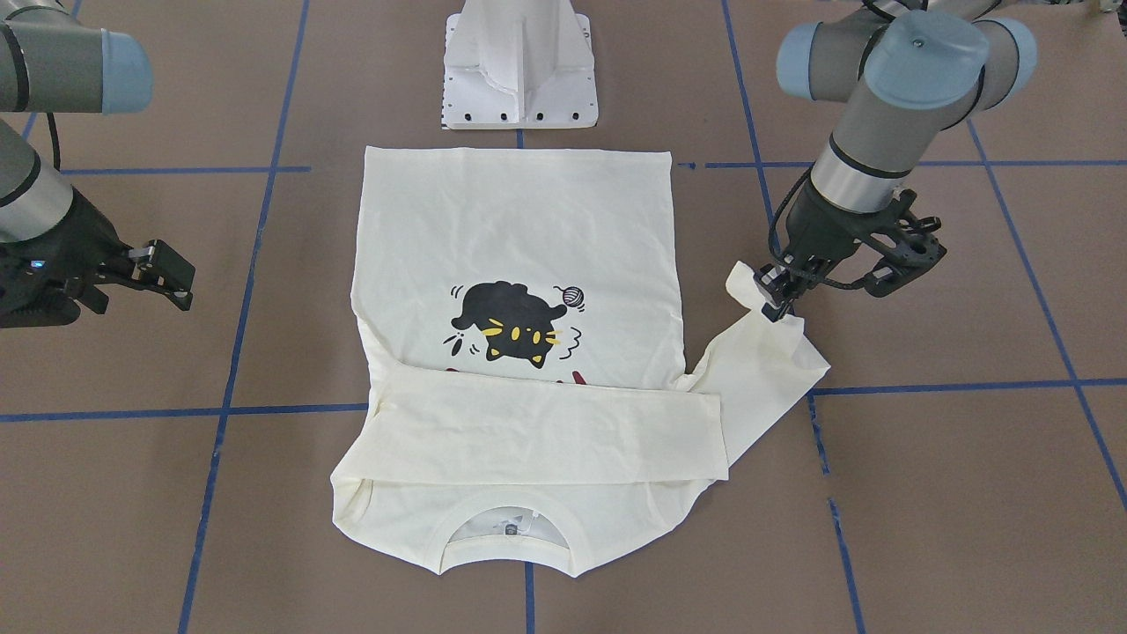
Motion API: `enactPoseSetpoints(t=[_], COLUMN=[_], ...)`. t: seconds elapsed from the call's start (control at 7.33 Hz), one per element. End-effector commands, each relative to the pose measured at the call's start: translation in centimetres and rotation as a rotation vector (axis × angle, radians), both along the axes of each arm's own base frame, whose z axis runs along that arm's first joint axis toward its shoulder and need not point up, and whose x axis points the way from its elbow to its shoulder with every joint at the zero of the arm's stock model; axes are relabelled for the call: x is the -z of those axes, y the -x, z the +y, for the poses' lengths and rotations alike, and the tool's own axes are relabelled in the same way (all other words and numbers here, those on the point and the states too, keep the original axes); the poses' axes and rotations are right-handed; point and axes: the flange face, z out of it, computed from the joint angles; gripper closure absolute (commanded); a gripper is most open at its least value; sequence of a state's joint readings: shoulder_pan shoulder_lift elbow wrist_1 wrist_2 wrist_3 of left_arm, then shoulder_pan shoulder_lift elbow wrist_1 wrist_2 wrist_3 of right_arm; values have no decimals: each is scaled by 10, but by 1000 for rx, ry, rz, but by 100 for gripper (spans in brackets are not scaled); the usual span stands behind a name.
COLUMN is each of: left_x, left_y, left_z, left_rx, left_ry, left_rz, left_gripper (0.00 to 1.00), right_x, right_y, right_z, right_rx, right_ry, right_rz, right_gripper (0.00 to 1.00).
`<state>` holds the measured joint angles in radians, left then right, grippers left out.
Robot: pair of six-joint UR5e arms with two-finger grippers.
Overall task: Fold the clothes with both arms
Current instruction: 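Lift the sleeve with the left gripper and fold it across the shirt front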
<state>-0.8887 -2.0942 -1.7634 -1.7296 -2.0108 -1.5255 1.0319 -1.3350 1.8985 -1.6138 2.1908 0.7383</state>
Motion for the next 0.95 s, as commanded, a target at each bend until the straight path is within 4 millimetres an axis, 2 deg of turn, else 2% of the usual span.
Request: enactPoseSetpoints(t=[0.0,0.14,0.27,0.41,0.68,0.82], left_x=[64,96,150,182,188,179], left_y=[-42,-56,-74,-91,-159,-175], left_z=[-70,-94,-117,-126,-79,-81], left_rx=[20,72,94,112,33,26], left_ry=[-50,-32,-31,-7,-6,1], left_rz=[77,151,203,245,299,305], left_gripper=[100,100,100,100,100,100], right_x=[-24,-24,-27,-28,-33,-35], right_y=[-23,-23,-23,-22,-20,-19], right_z=[17,17,16,16,14,11], right_rx=[14,13,13,12,13,11], right_ry=[-2,-1,3,5,19,22], right_rz=[21,23,27,28,33,35], right_gripper=[0,0,0,0,0,0])
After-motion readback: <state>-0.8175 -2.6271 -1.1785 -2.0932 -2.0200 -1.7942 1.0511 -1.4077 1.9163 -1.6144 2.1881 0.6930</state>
